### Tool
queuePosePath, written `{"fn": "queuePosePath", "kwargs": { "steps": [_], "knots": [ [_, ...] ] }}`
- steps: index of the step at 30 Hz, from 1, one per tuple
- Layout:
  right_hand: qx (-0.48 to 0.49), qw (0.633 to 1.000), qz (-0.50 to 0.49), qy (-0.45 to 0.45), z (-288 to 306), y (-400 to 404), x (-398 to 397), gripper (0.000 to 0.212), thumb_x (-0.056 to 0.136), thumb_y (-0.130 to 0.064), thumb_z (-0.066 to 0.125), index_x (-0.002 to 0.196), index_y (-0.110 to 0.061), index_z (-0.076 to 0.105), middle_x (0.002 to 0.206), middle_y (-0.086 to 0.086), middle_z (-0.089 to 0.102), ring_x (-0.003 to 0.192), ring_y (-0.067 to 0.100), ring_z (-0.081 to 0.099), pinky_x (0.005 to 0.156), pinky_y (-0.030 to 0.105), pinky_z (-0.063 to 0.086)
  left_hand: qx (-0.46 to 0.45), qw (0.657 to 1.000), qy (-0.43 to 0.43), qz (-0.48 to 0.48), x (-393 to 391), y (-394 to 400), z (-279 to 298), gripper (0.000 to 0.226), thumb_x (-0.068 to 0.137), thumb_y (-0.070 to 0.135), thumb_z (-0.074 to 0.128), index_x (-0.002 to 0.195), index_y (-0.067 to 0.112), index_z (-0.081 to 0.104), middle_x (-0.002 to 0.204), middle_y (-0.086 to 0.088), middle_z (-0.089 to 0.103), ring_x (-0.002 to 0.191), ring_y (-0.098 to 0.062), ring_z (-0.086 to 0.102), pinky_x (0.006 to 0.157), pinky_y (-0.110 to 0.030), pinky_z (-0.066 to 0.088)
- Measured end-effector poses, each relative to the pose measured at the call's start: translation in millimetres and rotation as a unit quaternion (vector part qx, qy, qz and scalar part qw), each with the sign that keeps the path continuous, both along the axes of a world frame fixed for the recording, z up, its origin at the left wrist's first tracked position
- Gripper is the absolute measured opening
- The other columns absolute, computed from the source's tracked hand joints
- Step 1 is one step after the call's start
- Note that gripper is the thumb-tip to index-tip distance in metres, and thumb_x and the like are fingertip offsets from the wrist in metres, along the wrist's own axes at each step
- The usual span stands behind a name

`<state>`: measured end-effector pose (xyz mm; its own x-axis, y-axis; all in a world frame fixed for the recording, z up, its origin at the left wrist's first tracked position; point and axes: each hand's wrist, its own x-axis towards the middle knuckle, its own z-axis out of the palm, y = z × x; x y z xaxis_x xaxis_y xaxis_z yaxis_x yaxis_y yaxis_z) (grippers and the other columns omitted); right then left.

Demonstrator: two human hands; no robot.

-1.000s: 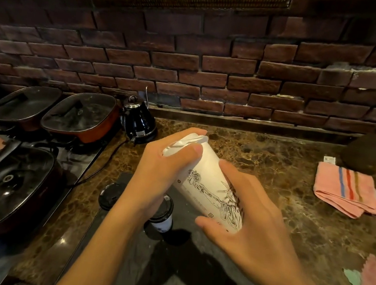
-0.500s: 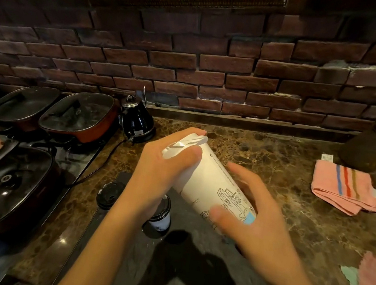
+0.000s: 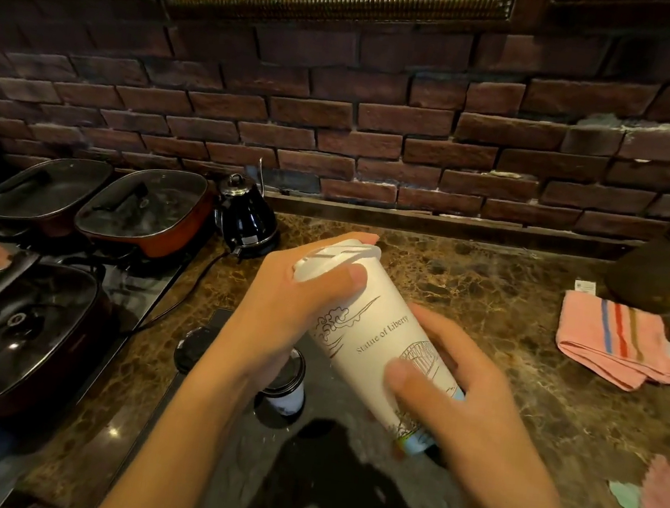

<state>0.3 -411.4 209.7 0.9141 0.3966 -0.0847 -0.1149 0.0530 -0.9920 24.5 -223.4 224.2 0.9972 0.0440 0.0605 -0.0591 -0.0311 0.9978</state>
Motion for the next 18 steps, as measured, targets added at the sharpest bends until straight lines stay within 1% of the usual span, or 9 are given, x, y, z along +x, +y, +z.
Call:
{"fn": "queuePosePath", "kwargs": {
  "steps": [1, 3, 5, 7, 10, 12, 13, 16, 18],
  "knots": [
    [-0.122, 0.988, -0.029, -0.094, 2, -2, -2, 0.064, 0.067, -0.054, 0.072, 0.127, -0.054, 0.050, 0.117, -0.025, 0.061, 0.098, 0.001, 0.064, 0.064, 0.020, 0.053, -0.001, 1.000, 0.006, 0.007, 0, -1, -1, 0.050, 0.069, 0.039, 0.071, 0.115, 0.023, 0.074, 0.121, -0.005, 0.071, 0.107, -0.029, 0.069, 0.084, -0.044, 0.055],
    [-0.321, 0.916, -0.035, -0.240, 1, -1, -7, 0.083, 0.069, -0.063, 0.067, 0.139, -0.059, 0.023, 0.126, -0.038, 0.038, 0.107, -0.007, 0.048, 0.069, 0.015, 0.045, 0.006, 1.000, 0.017, 0.017, 0, -3, -3, 0.049, 0.067, 0.042, 0.070, 0.113, 0.025, 0.075, 0.120, -0.002, 0.072, 0.107, -0.025, 0.070, 0.082, -0.039, 0.056],
    [-0.379, 0.881, -0.021, -0.282, -3, 2, -13, 0.091, 0.071, -0.068, 0.060, 0.143, -0.059, 0.005, 0.127, -0.037, 0.029, 0.105, -0.007, 0.042, 0.071, 0.014, 0.042, 0.023, 0.999, 0.027, 0.012, -1, -4, -3, 0.049, 0.067, 0.044, 0.069, 0.113, 0.028, 0.075, 0.120, 0.002, 0.072, 0.107, -0.020, 0.070, 0.082, -0.035, 0.055],
    [-0.329, 0.905, -0.027, -0.267, -4, 1, -14, 0.091, 0.070, -0.068, 0.062, 0.146, -0.056, 0.013, 0.126, -0.038, 0.038, 0.107, -0.007, 0.047, 0.075, 0.017, 0.047, 0.030, 0.999, 0.033, -0.006, -1, -4, 1, 0.050, 0.068, 0.046, 0.070, 0.114, 0.028, 0.074, 0.118, 0.003, 0.073, 0.105, -0.018, 0.071, 0.082, -0.034, 0.055],
    [-0.050, 0.996, 0.009, -0.069, -5, -4, -2, 0.062, 0.071, -0.045, 0.074, 0.130, -0.045, 0.055, 0.114, -0.018, 0.067, 0.092, 0.002, 0.068, 0.062, 0.019, 0.055, 0.017, 0.999, 0.026, -0.028, -1, -1, 7, 0.050, 0.069, 0.047, 0.071, 0.115, 0.027, 0.074, 0.116, -0.001, 0.074, 0.106, -0.023, 0.071, 0.086, -0.041, 0.057],
    [0.120, 0.987, 0.072, 0.076, -9, -6, 2, 0.048, 0.073, -0.040, 0.072, 0.119, -0.028, 0.067, 0.097, 0.006, 0.073, 0.064, 0.022, 0.068, 0.040, 0.025, 0.049, 0.016, 0.999, 0.015, -0.034, -2, -2, 9, 0.050, 0.070, 0.045, 0.071, 0.116, 0.028, 0.073, 0.119, 0.000, 0.073, 0.107, -0.023, 0.071, 0.087, -0.042, 0.058],
    [0.162, 0.976, 0.090, 0.119, -11, -5, 2, 0.048, 0.074, -0.040, 0.070, 0.118, -0.023, 0.068, 0.092, 0.013, 0.071, 0.056, 0.026, 0.064, 0.037, 0.023, 0.044, 0.018, 0.999, 0.012, -0.034, -2, -2, 8, 0.049, 0.070, 0.044, 0.072, 0.117, 0.029, 0.072, 0.118, 0.000, 0.073, 0.107, -0.023, 0.071, 0.086, -0.041, 0.058],
    [0.147, 0.979, 0.083, 0.115, -12, -2, 3, 0.049, 0.074, -0.044, 0.068, 0.119, -0.025, 0.067, 0.096, 0.011, 0.072, 0.062, 0.028, 0.067, 0.038, 0.025, 0.047, 0.013, 1.000, 0.013, -0.017, -2, -2, 6, 0.050, 0.069, 0.041, 0.071, 0.117, 0.028, 0.072, 0.115, -0.001, 0.075, 0.104, -0.025, 0.071, 0.082, -0.041, 0.058],
    [-0.012, 1.000, 0.022, -0.017, -10, -1, 4, 0.058, 0.070, -0.053, 0.067, 0.126, -0.041, 0.058, 0.114, -0.010, 0.069, 0.089, 0.012, 0.070, 0.056, 0.022, 0.053, 0.017, 1.000, 0.014, 0.008, -1, 0, 4, 0.049, 0.068, 0.041, 0.071, 0.116, 0.028, 0.073, 0.115, -0.002, 0.075, 0.105, -0.026, 0.071, 0.086, -0.046, 0.057]
  ]
}}
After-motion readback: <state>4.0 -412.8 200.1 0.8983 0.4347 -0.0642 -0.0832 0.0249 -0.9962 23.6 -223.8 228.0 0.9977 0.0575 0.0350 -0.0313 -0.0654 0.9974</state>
